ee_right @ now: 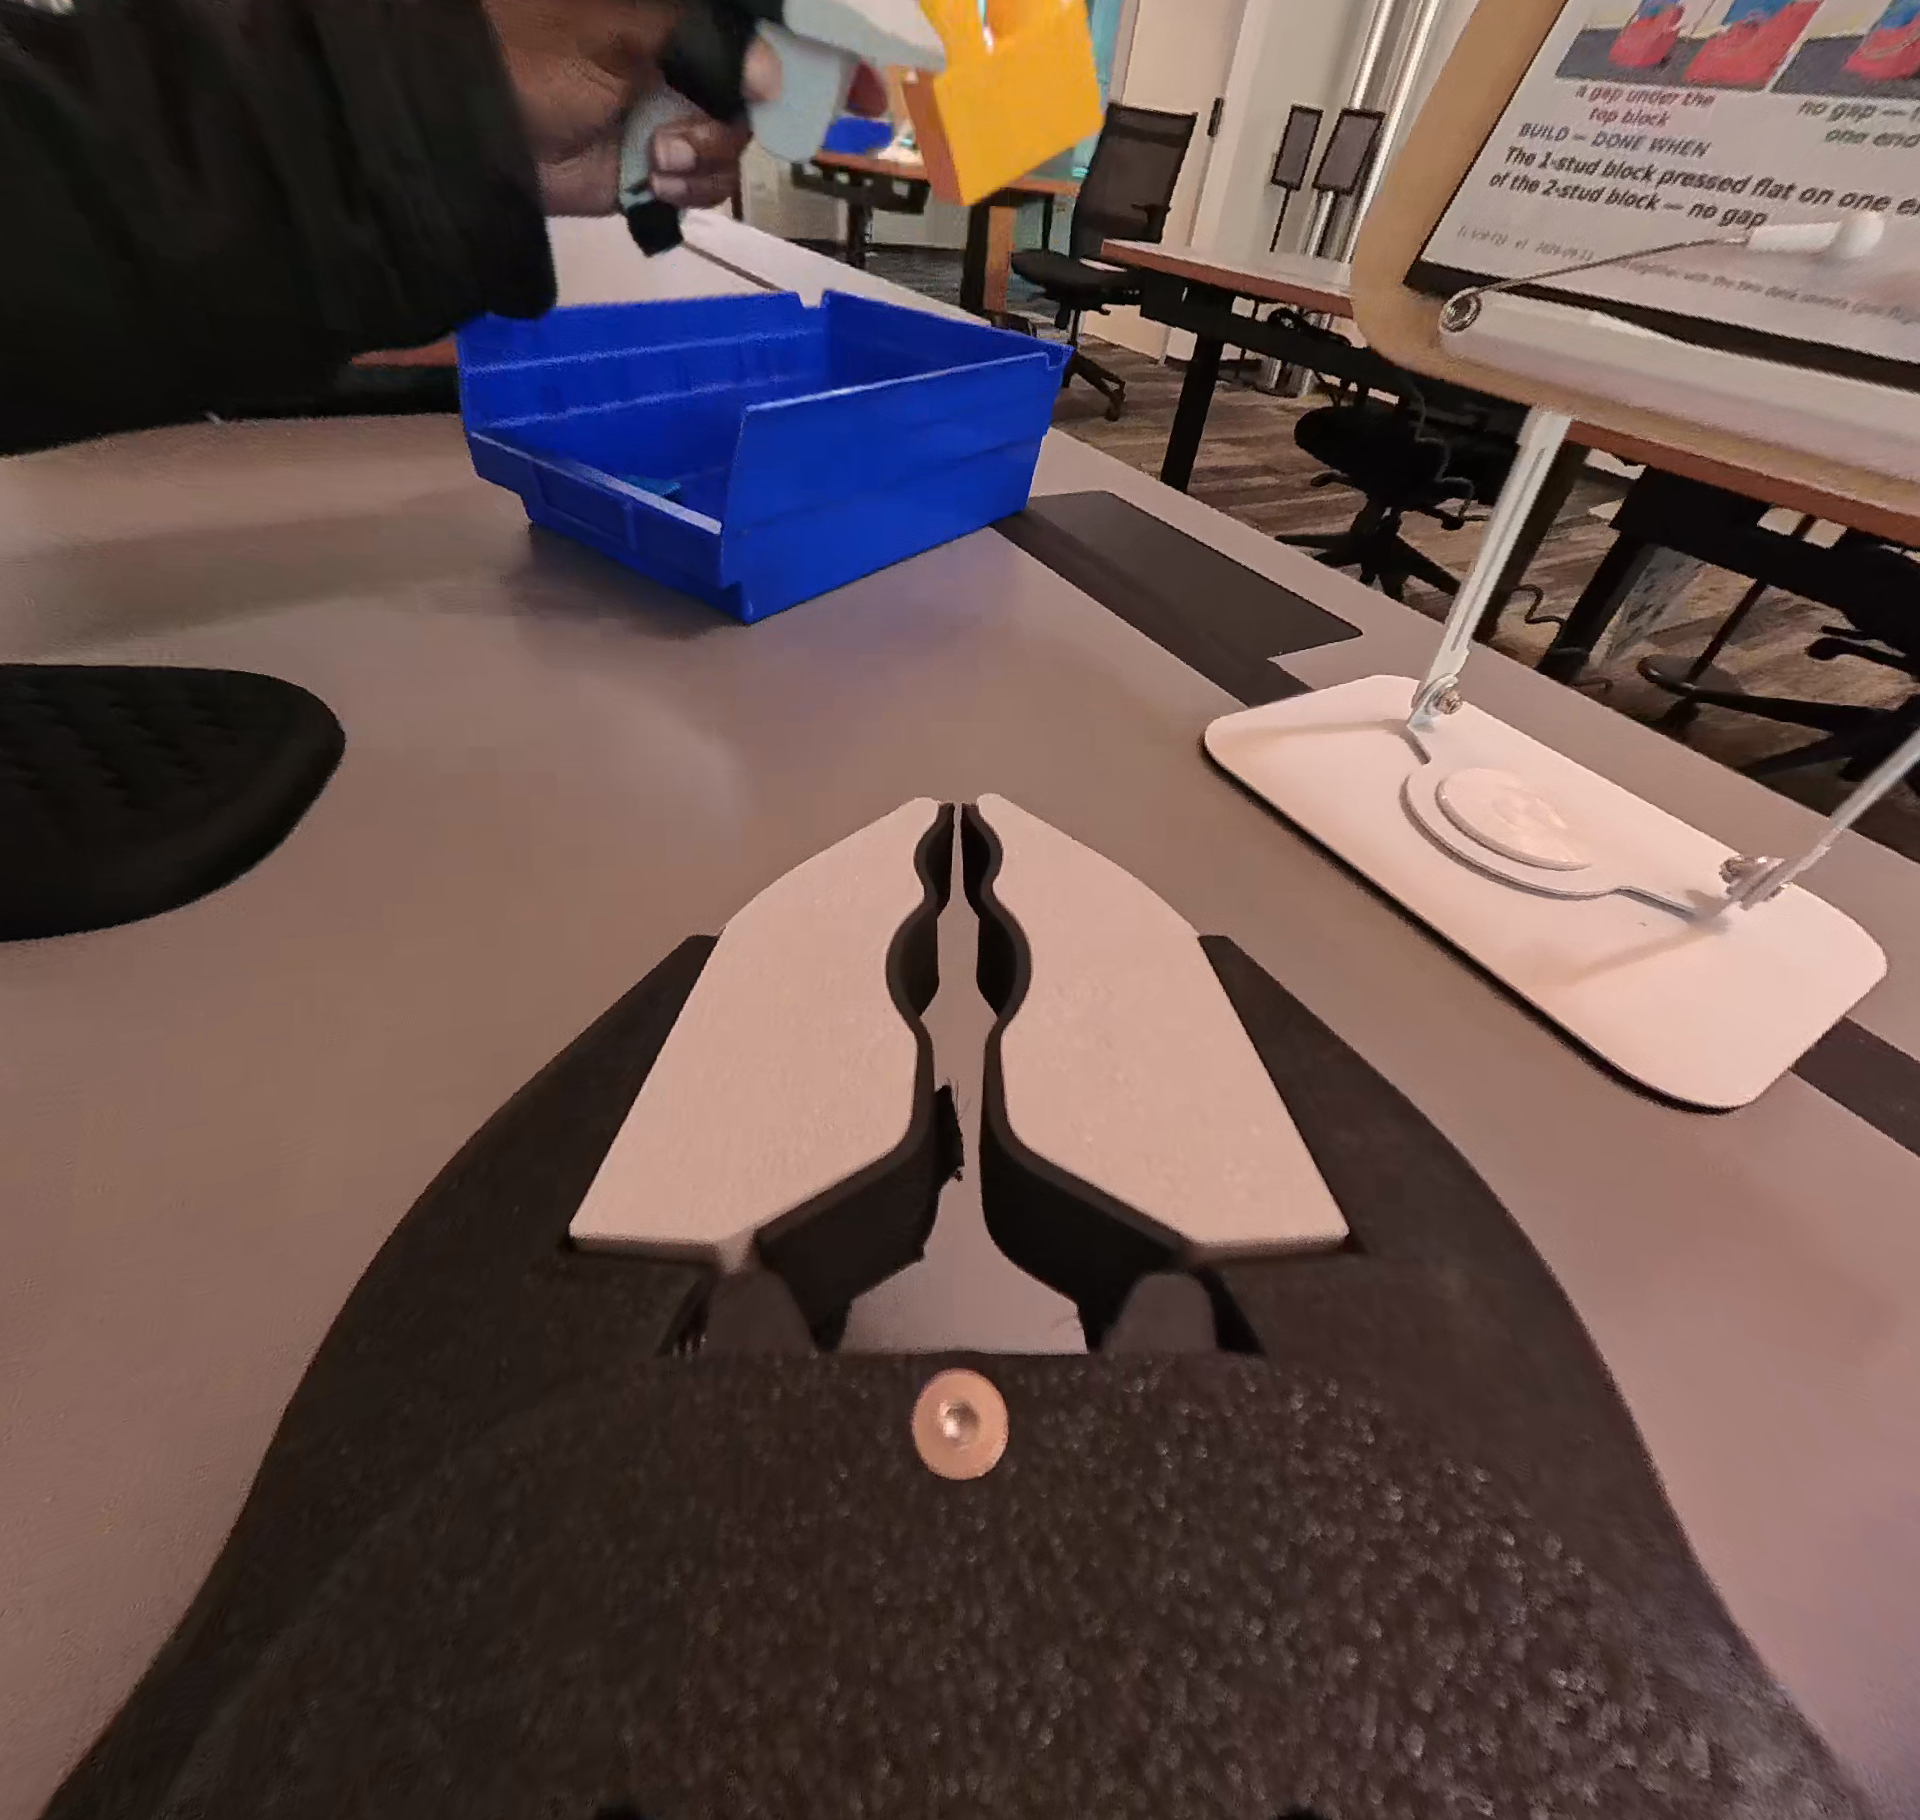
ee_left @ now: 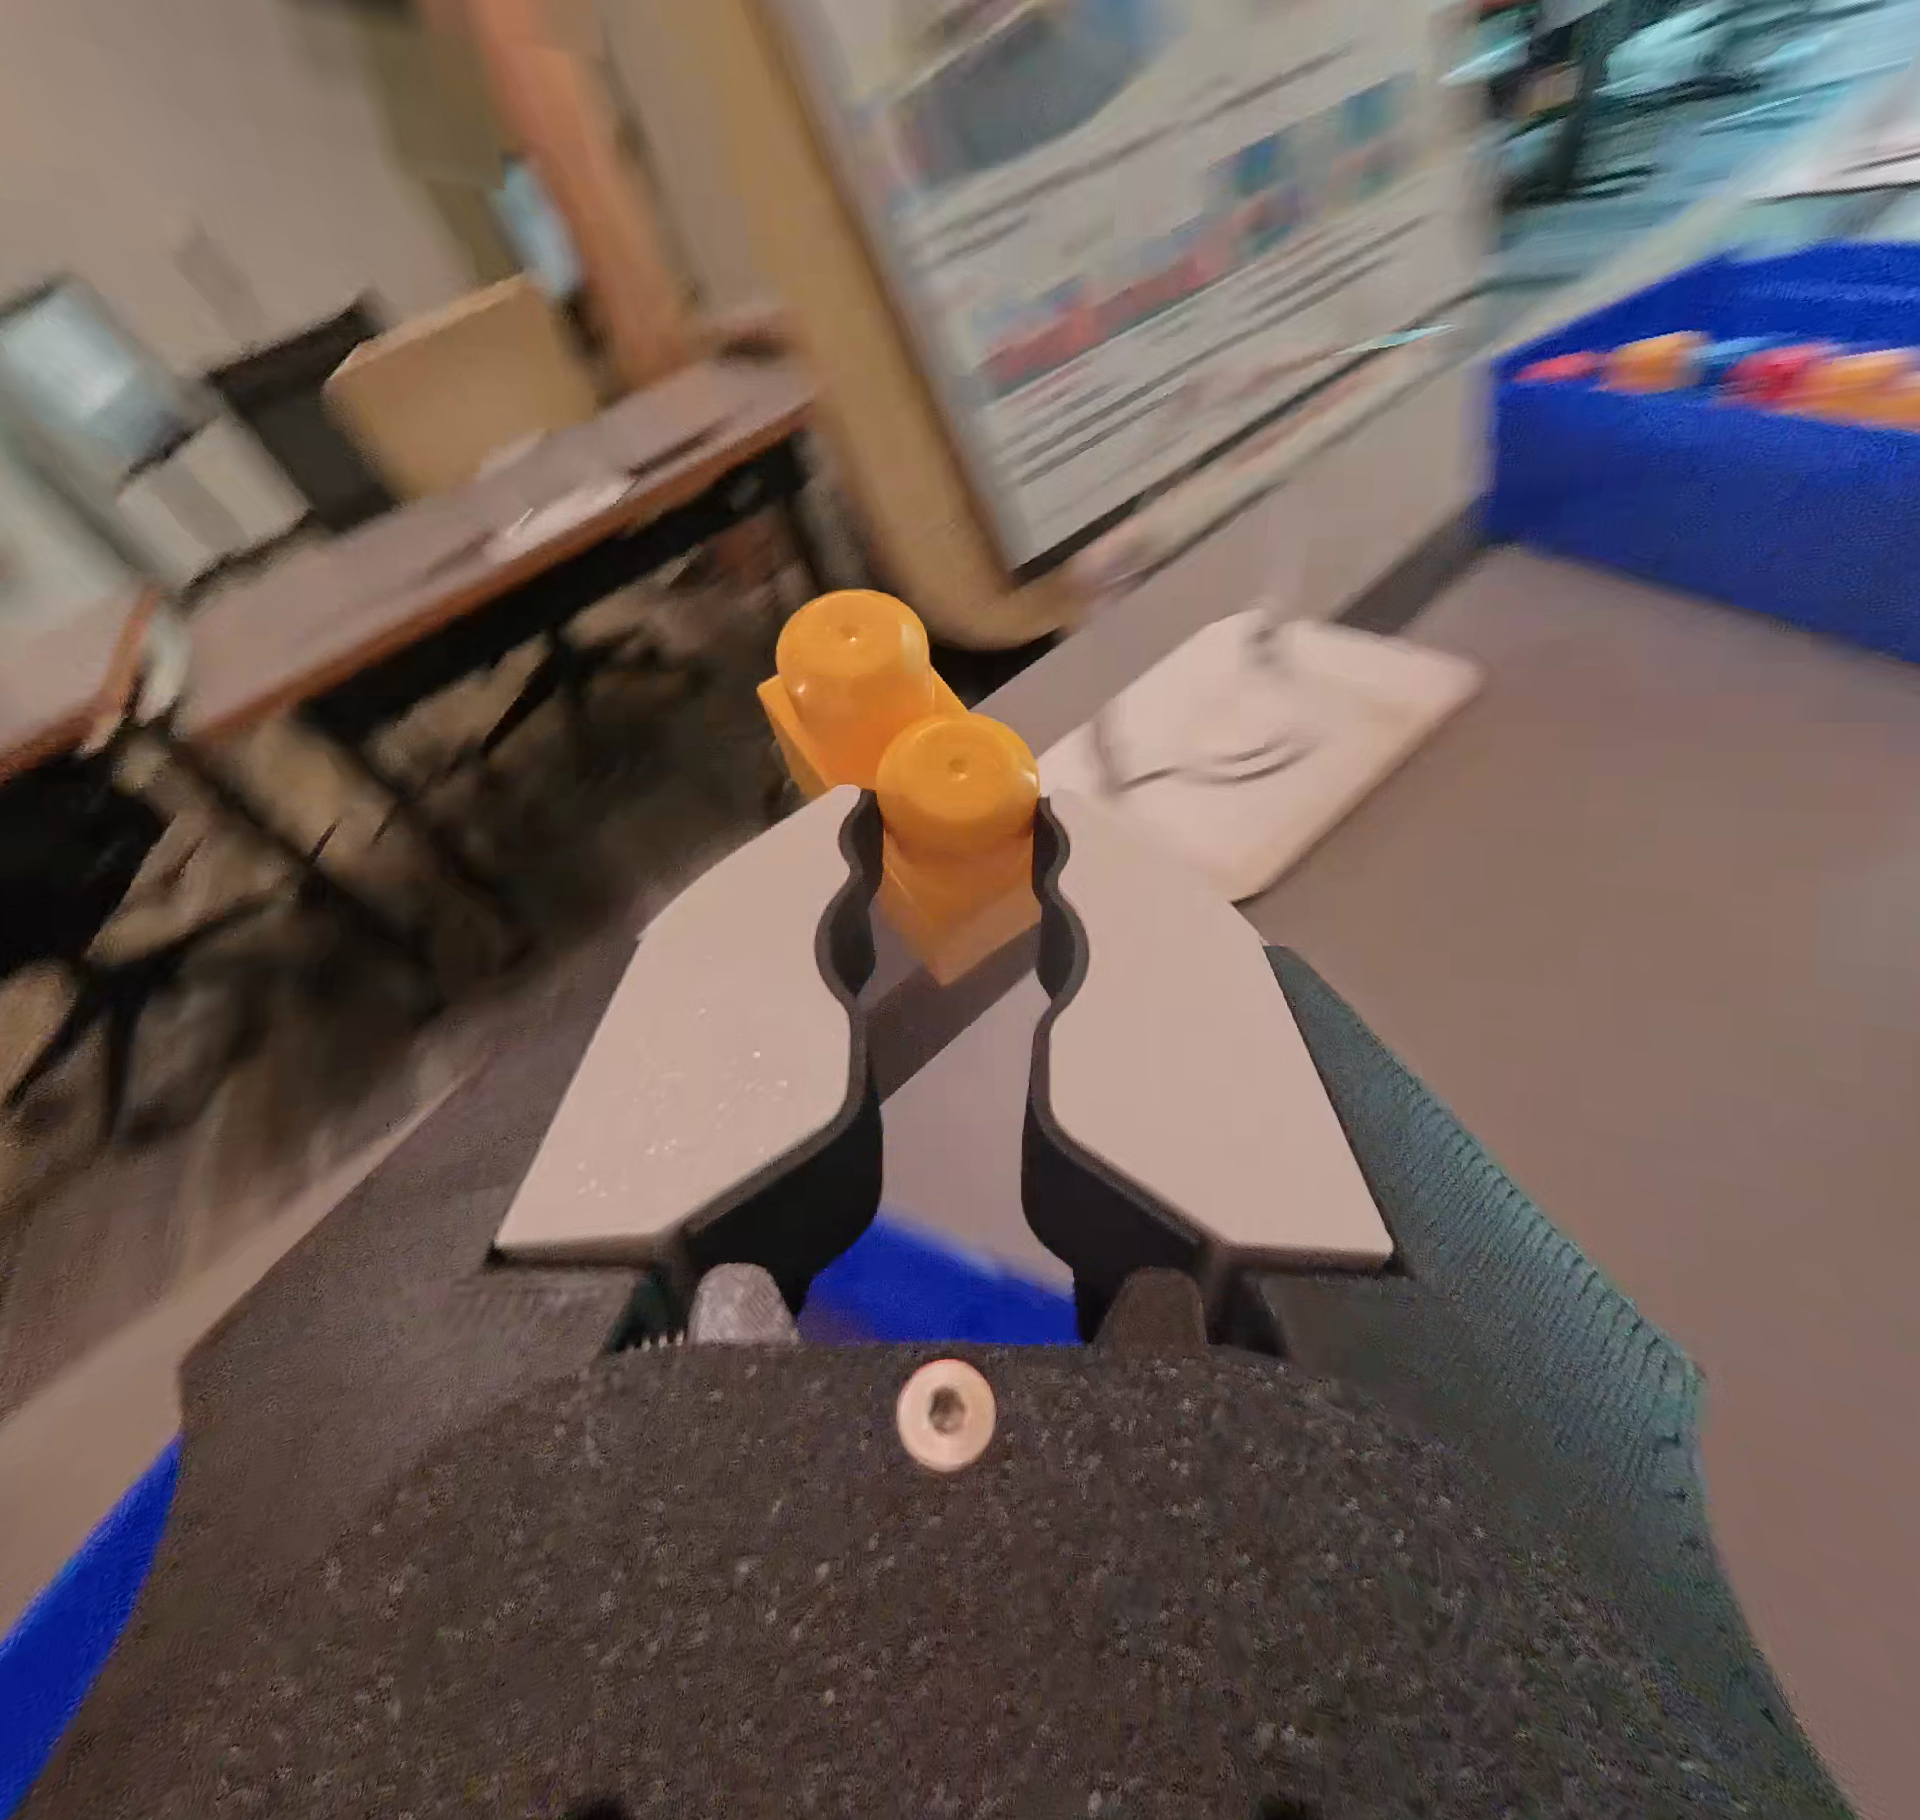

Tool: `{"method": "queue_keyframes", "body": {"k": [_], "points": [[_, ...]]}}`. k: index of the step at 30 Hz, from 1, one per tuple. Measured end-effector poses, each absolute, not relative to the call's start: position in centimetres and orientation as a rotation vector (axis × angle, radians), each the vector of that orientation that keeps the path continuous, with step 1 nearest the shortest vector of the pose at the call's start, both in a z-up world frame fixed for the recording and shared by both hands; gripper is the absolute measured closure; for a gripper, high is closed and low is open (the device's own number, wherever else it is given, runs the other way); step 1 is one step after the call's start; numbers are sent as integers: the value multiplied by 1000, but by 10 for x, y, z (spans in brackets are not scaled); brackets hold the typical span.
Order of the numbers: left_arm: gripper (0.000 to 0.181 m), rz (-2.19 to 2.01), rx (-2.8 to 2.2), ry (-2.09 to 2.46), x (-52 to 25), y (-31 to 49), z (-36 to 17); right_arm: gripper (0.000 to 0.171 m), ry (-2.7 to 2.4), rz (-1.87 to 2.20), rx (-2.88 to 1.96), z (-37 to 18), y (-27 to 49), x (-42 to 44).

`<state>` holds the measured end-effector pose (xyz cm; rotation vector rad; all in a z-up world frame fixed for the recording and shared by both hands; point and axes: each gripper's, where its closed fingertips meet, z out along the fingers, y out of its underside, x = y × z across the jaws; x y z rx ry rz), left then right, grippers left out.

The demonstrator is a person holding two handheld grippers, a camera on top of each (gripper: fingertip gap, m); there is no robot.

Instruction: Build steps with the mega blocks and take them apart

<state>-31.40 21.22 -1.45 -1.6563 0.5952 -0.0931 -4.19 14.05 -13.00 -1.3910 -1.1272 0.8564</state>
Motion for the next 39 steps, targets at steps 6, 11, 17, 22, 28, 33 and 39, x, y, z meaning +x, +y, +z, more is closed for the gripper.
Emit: {"method": "queue_keyframes", "body": {"k": [6, 11, 17, 22, 28, 33, 39], "points": [[153, -319, -1347, 1114, -134, 115, -16, 157, -1118, 885, -1304, -102, 138, -28], [153, -391, -1266, 1303, -49, 75, -60, 109, -1322, 867, -1198, -85, 118, -22], [153, -395, -1281, 1409, -19, 66, -112, 113, -1625, 807, -1151, -110, 90, -11], [153, -385, -1290, 1494, -15, 60, -145, 121, -1800, 719, -1167, -145, 80, -13], [153, -395, -1305, 1488, -17, 62, -153, 124, -1826, 661, -1179, -157, 84, -15], [154, -384, -1323, 1361, -28, 77, -141, 130, -1723, 692, -1206, -145, 95, -13], [143, -483, -1359, 1182, -41, 93, -126, 132, -1550, 831, -1219, -122, 107, -10]]}}
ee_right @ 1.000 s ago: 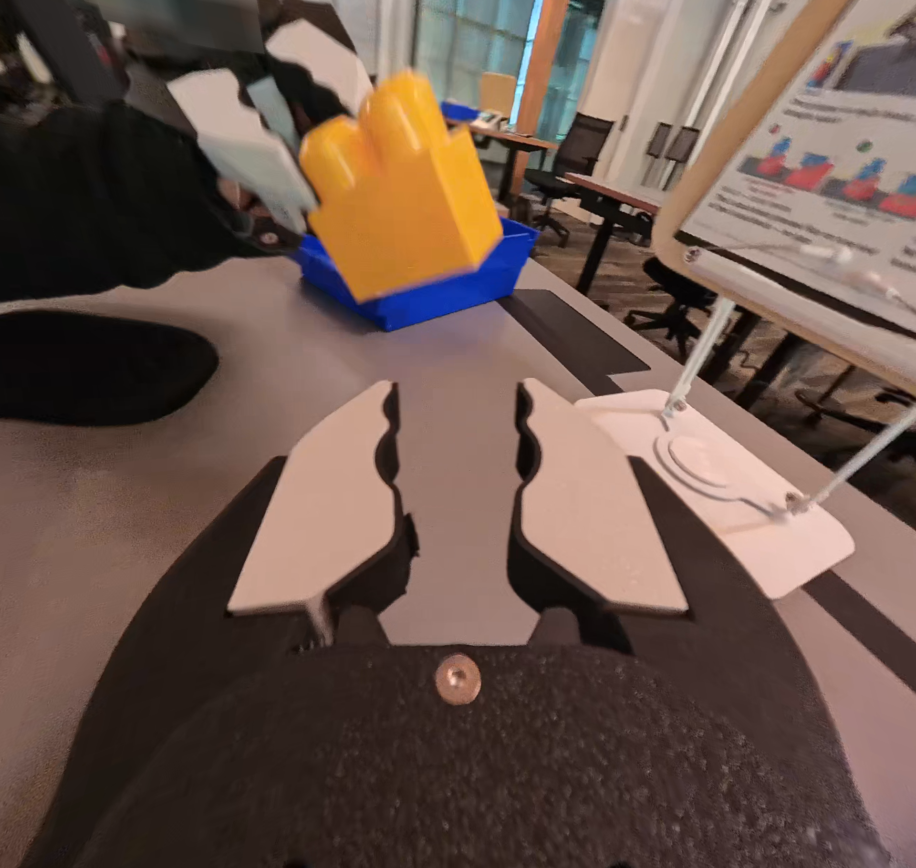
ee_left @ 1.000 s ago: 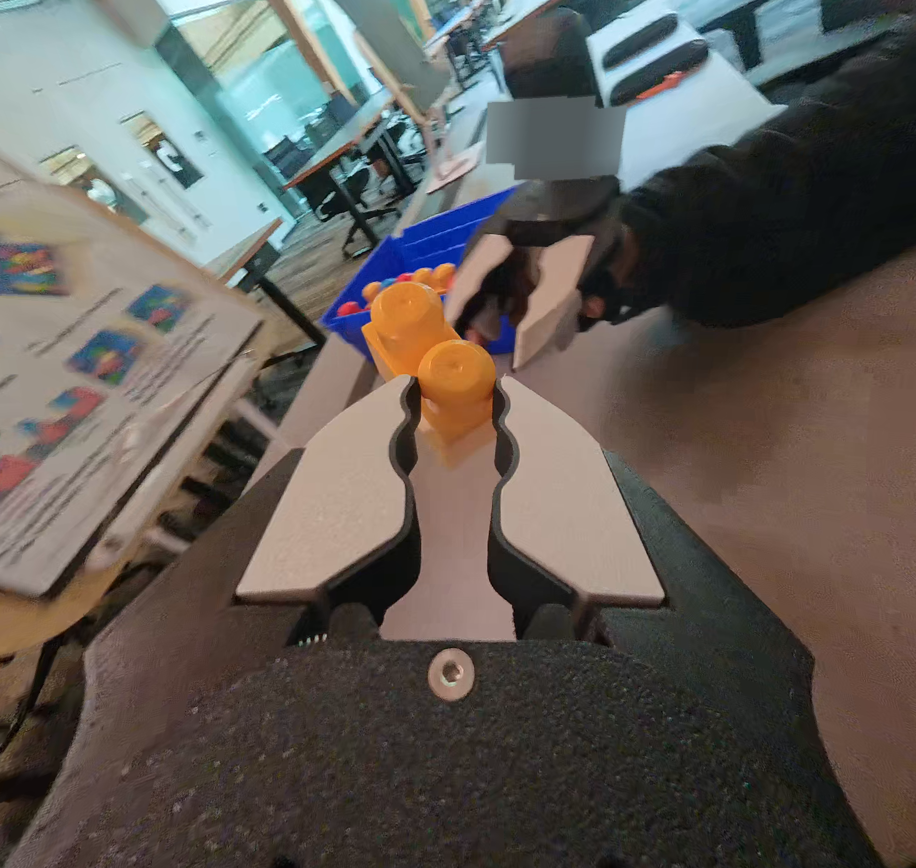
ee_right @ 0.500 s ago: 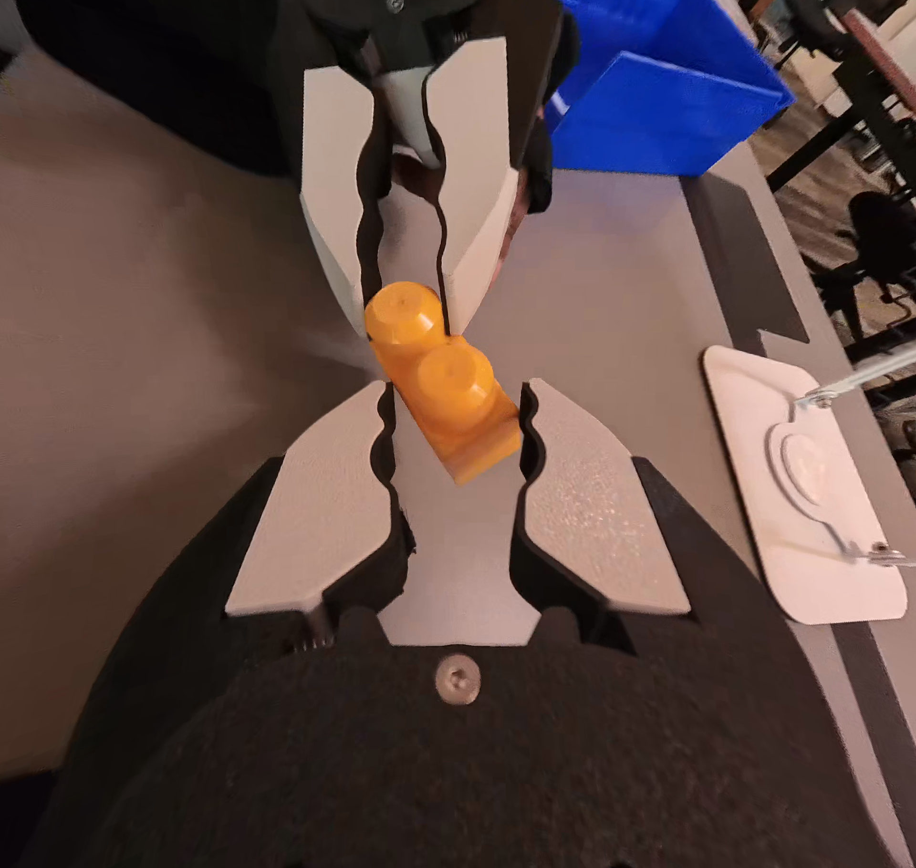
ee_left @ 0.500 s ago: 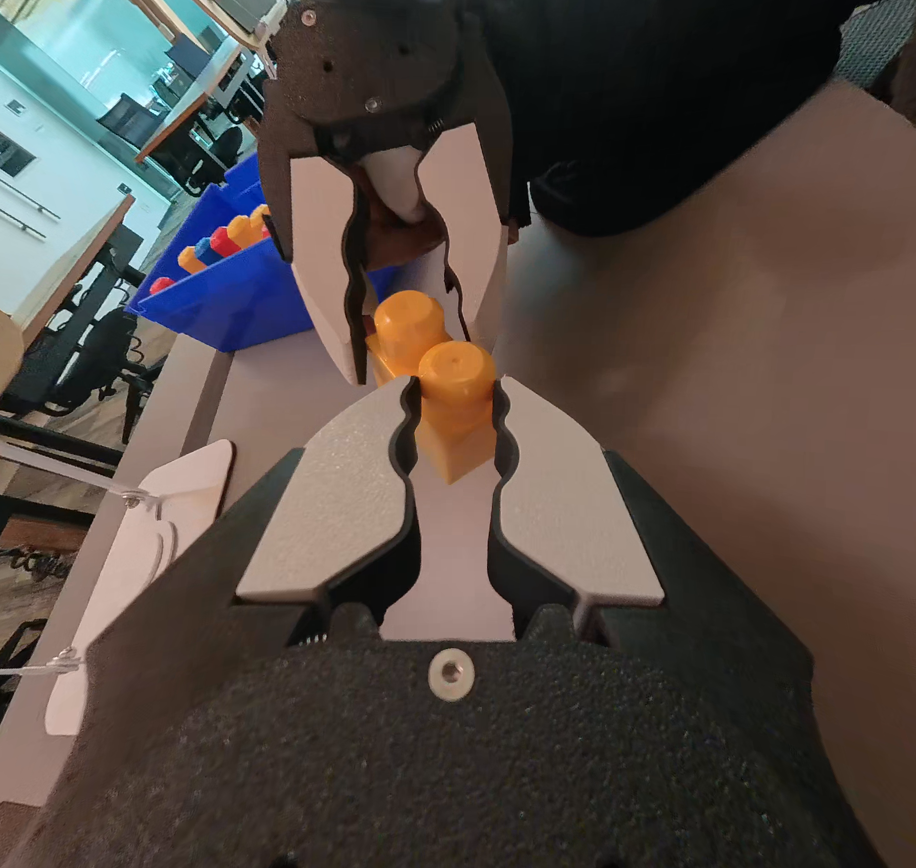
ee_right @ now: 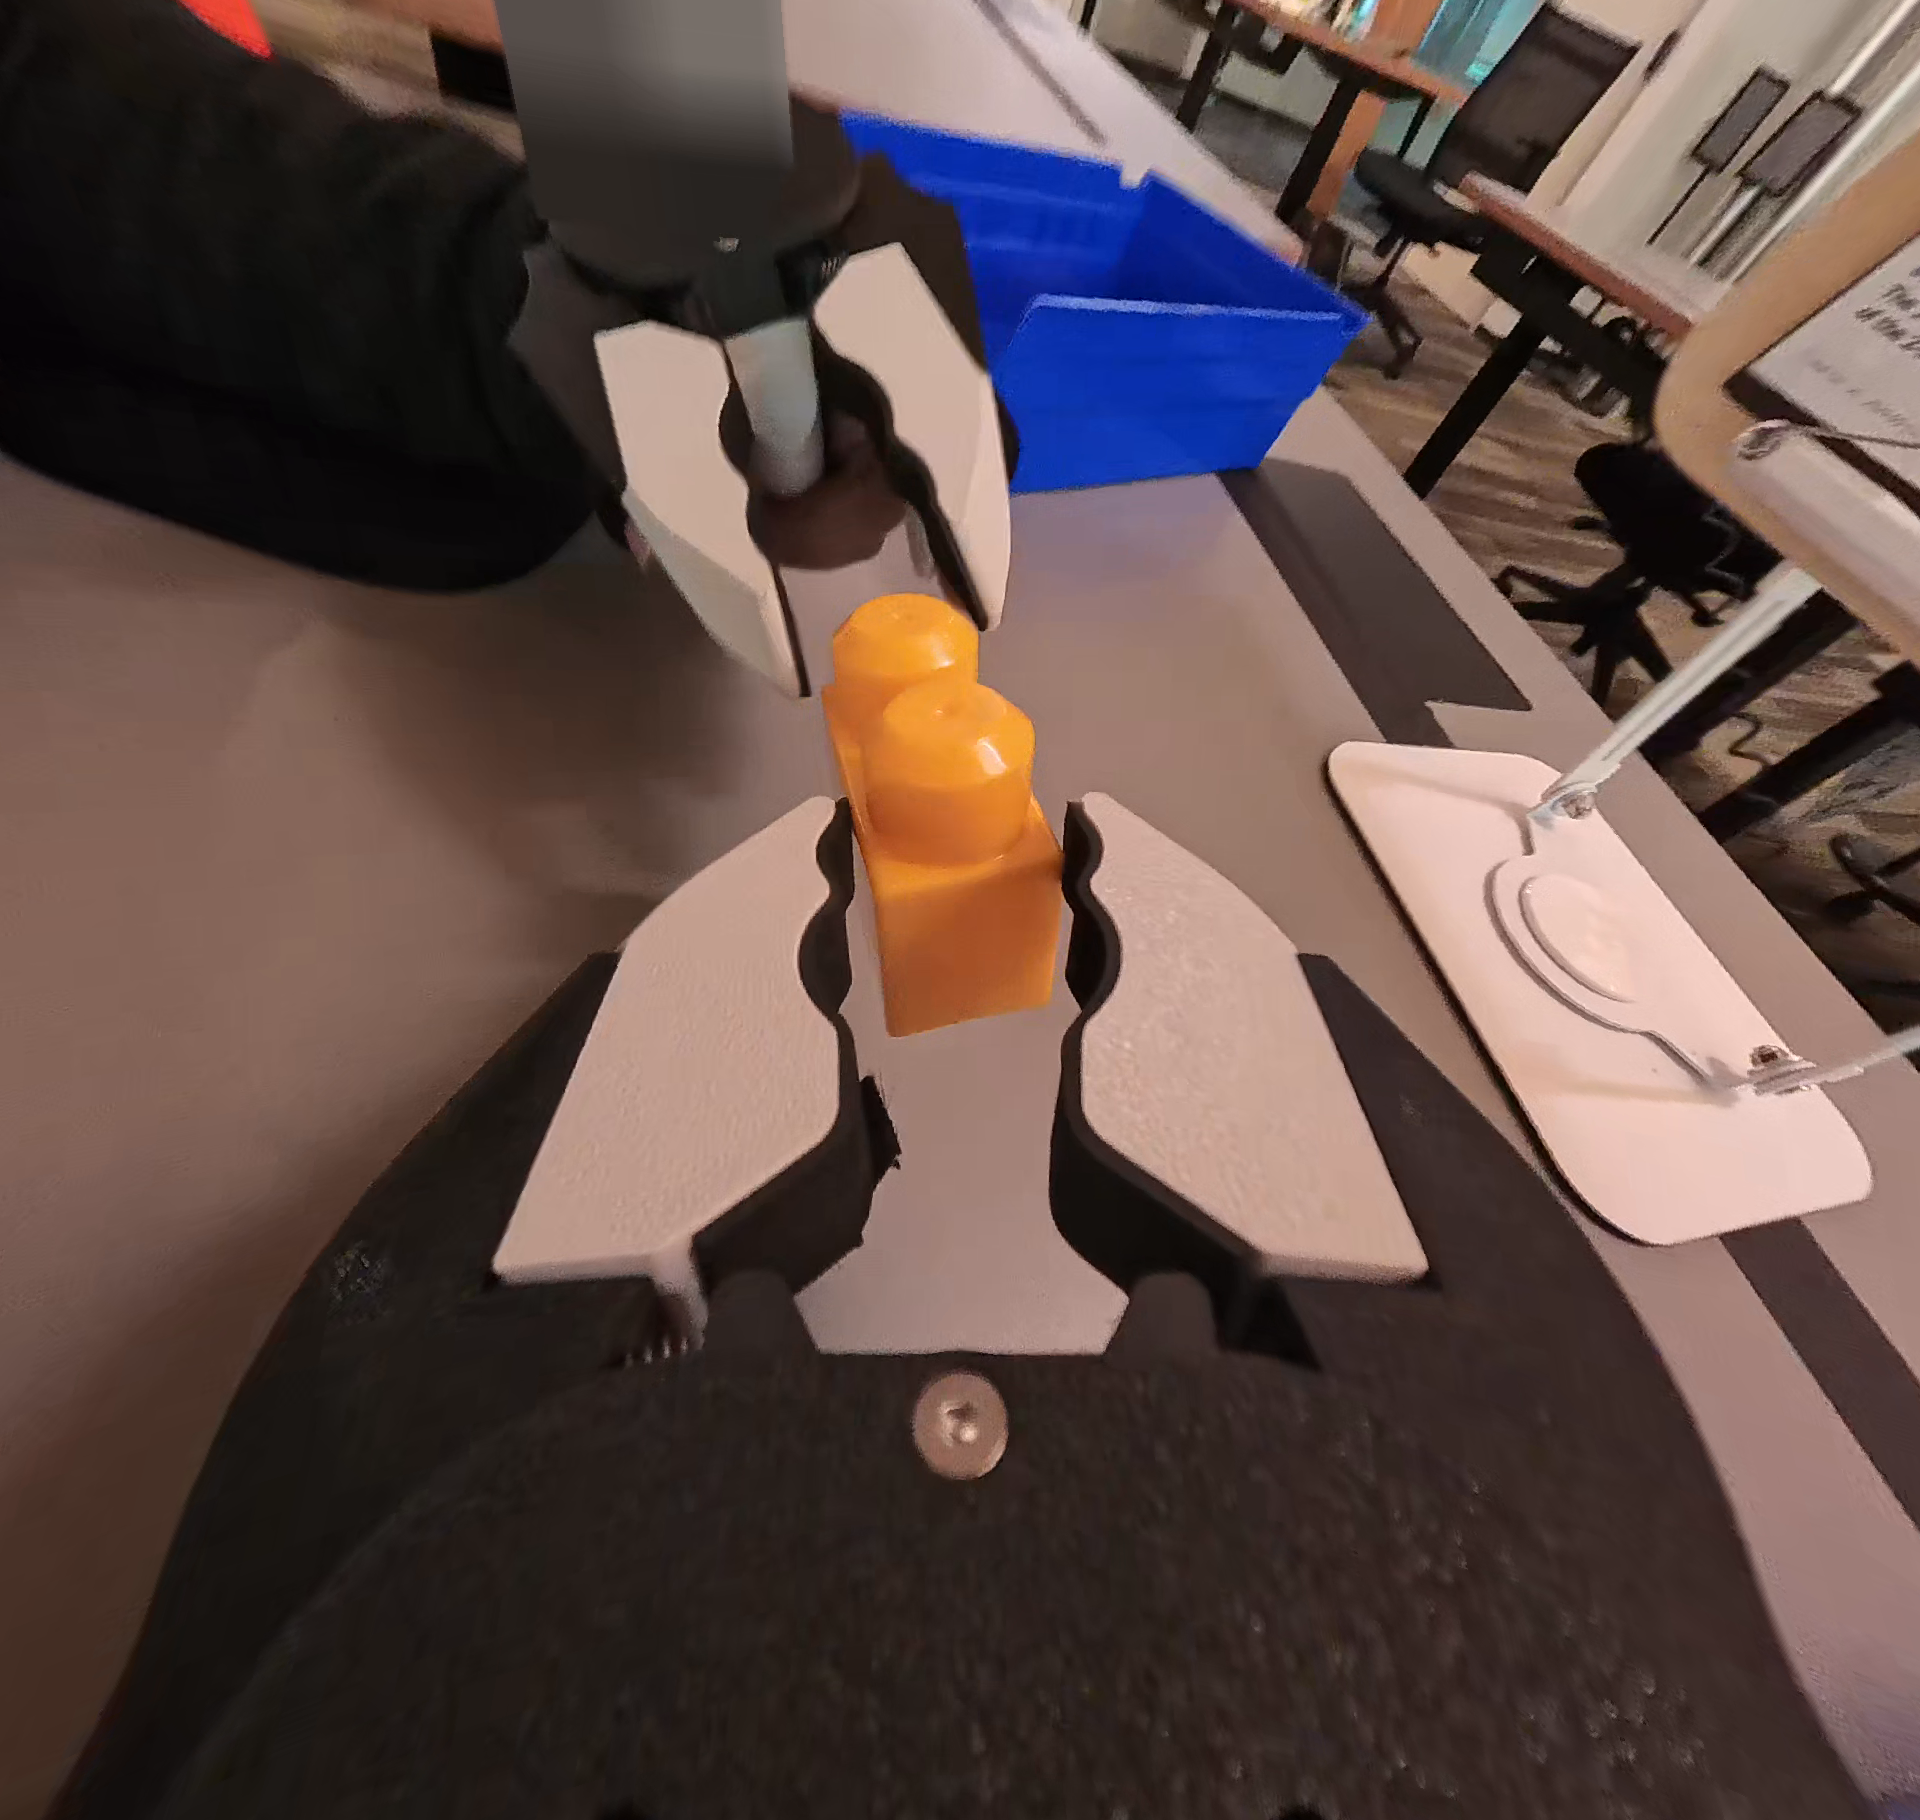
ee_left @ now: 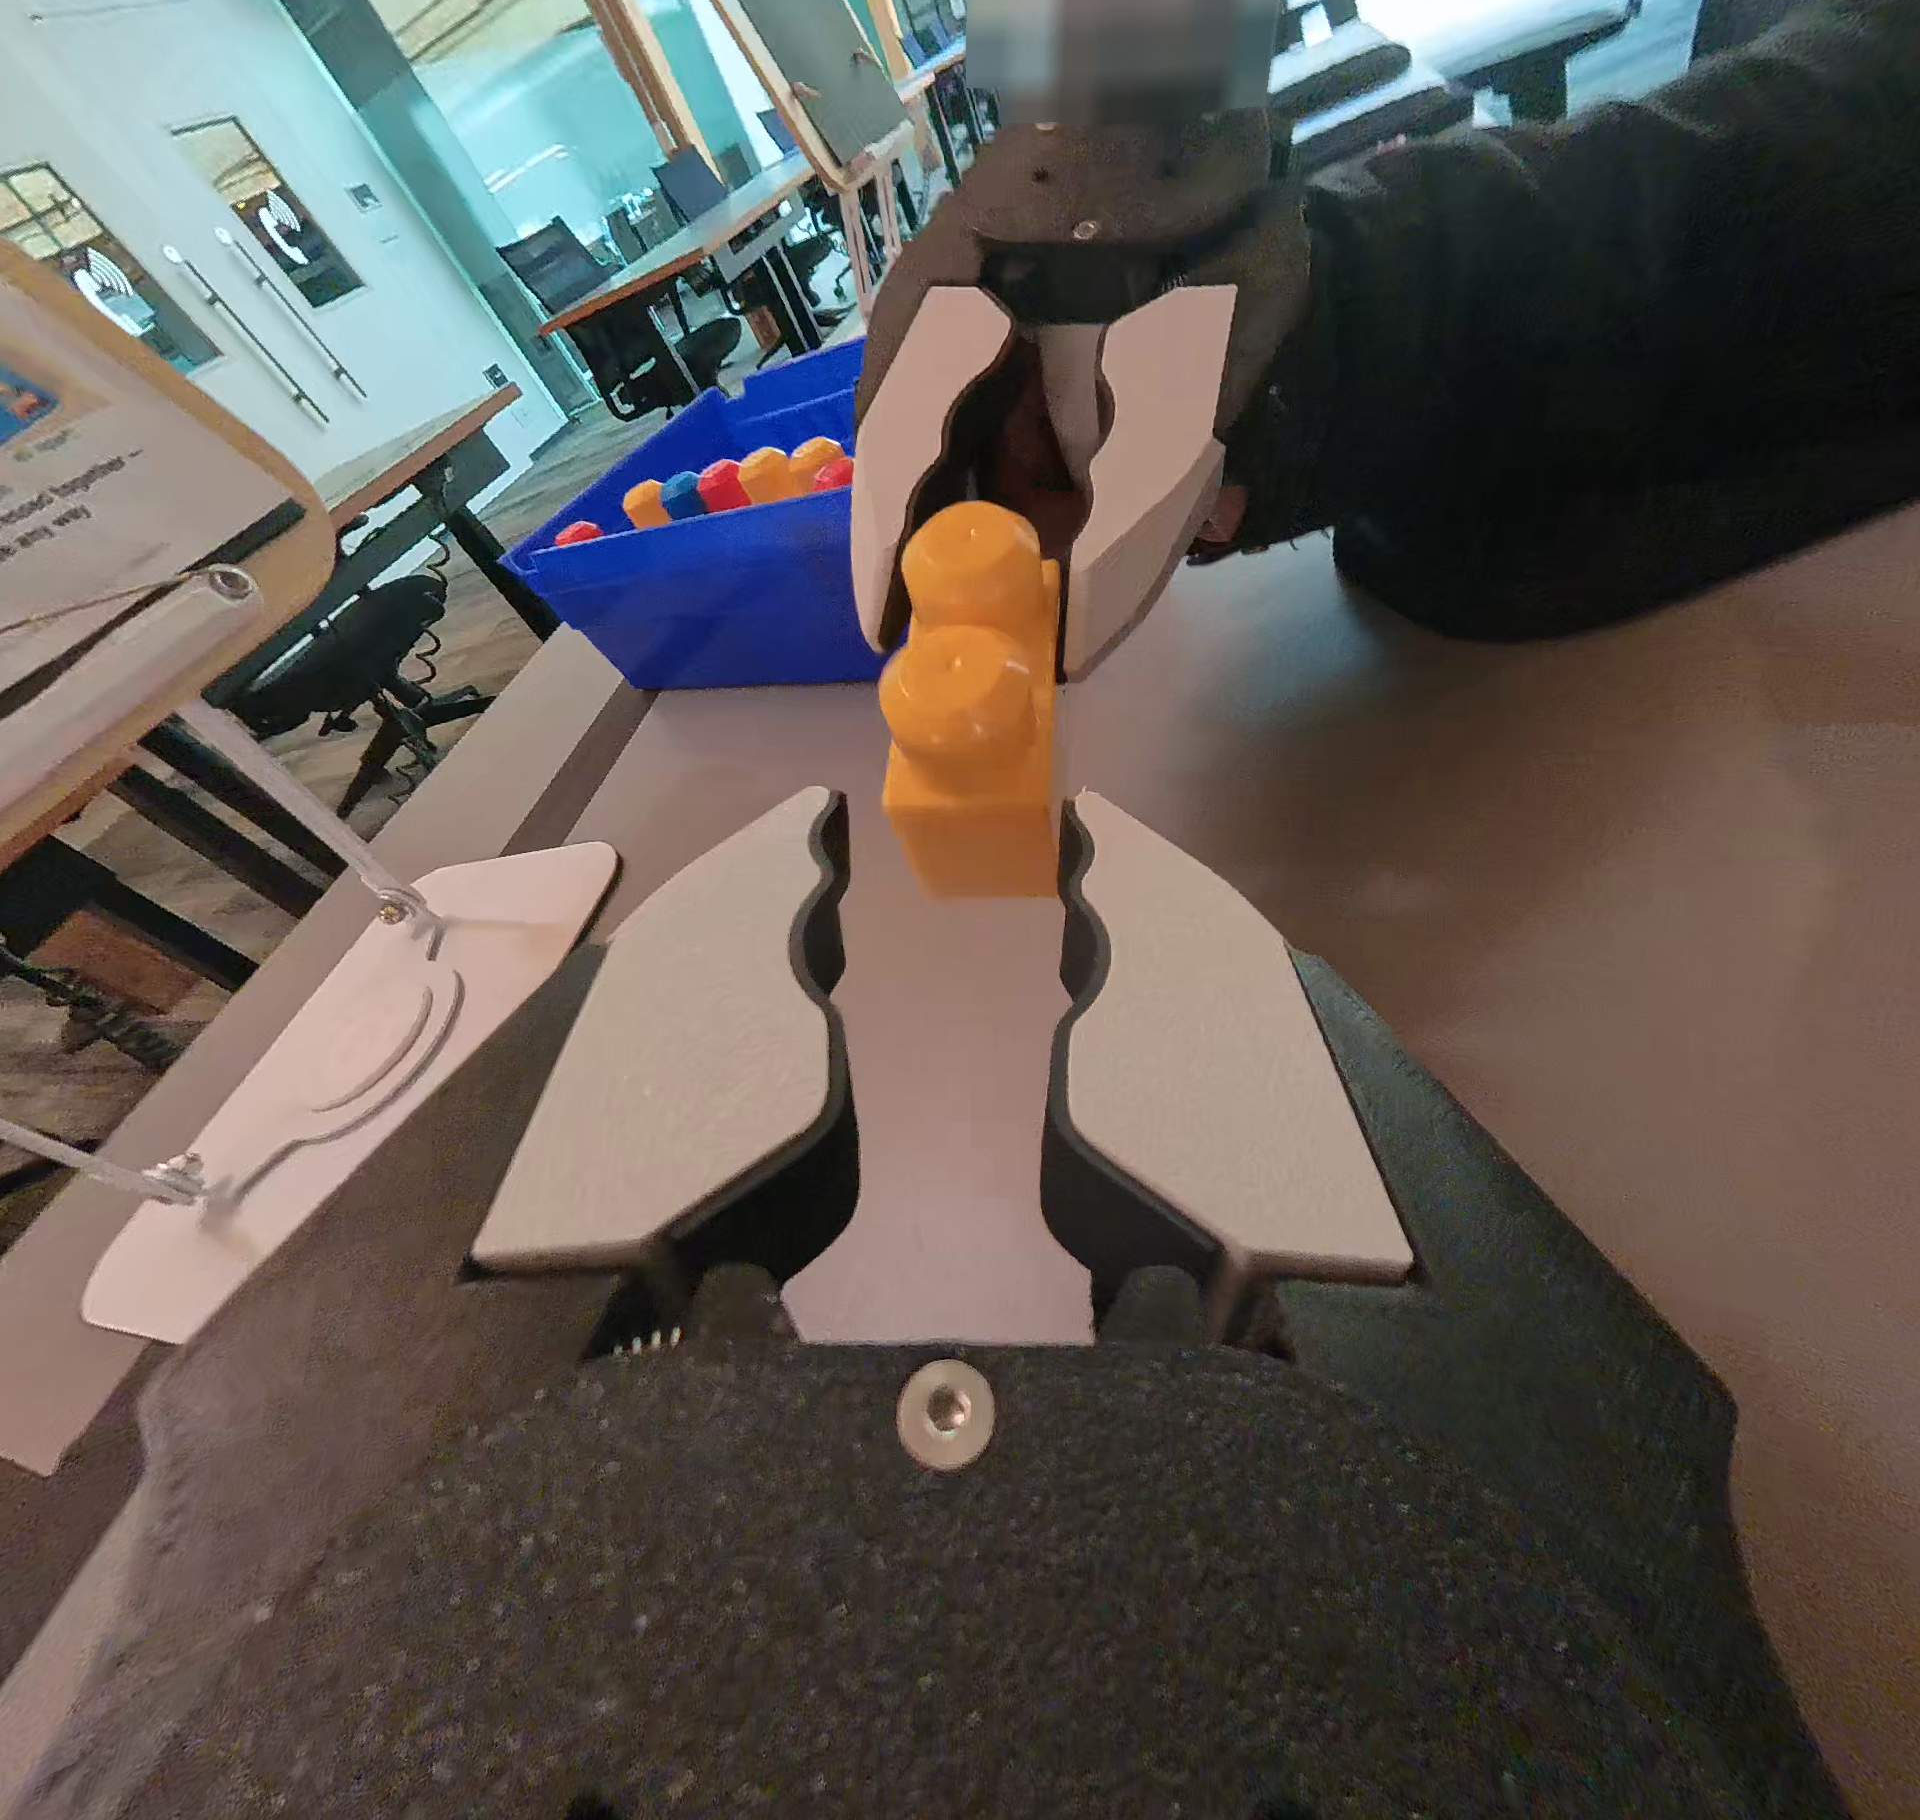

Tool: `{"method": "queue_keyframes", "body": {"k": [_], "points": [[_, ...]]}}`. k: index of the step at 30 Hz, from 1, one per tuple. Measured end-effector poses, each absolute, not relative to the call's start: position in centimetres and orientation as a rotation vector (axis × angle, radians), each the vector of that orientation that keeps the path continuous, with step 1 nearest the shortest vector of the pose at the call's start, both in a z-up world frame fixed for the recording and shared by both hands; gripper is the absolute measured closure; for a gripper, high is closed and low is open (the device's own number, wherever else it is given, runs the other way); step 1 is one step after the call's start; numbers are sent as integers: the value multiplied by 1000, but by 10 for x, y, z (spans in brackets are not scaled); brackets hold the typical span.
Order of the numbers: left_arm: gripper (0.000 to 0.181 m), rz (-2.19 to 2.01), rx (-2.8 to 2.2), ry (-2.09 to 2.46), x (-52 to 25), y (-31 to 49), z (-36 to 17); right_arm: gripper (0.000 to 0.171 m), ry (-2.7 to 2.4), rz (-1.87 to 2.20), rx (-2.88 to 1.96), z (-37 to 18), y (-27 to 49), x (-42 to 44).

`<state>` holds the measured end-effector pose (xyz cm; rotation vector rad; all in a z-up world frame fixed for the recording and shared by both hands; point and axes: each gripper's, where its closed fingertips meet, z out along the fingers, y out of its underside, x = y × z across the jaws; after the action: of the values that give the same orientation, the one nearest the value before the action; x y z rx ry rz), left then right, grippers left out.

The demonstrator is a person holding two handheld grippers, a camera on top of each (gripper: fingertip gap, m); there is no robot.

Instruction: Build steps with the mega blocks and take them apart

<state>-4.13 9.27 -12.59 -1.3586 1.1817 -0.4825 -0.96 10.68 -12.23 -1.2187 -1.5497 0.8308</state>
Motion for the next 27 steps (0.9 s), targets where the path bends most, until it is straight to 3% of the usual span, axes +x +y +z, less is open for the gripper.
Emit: {"method": "queue_keyframes", "body": {"k": [10, 12, 14, 27], "points": [[126, -838, -1365, 985, -30, 85, -103, 133, -1260, 1188, -1103, -76, 96, -15], [127, -874, -1362, 966, -28, 83, -99, 133, -1262, 1216, -1099, -77, 91, -18], [143, -862, -1370, 970, -28, 83, -101, 133, -1279, 1219, -1104, -81, 88, -21], [144, -841, -1467, 1102, -33, 82, -122, 133, -1499, 1059, -1205, -116, 87, -23]]}}
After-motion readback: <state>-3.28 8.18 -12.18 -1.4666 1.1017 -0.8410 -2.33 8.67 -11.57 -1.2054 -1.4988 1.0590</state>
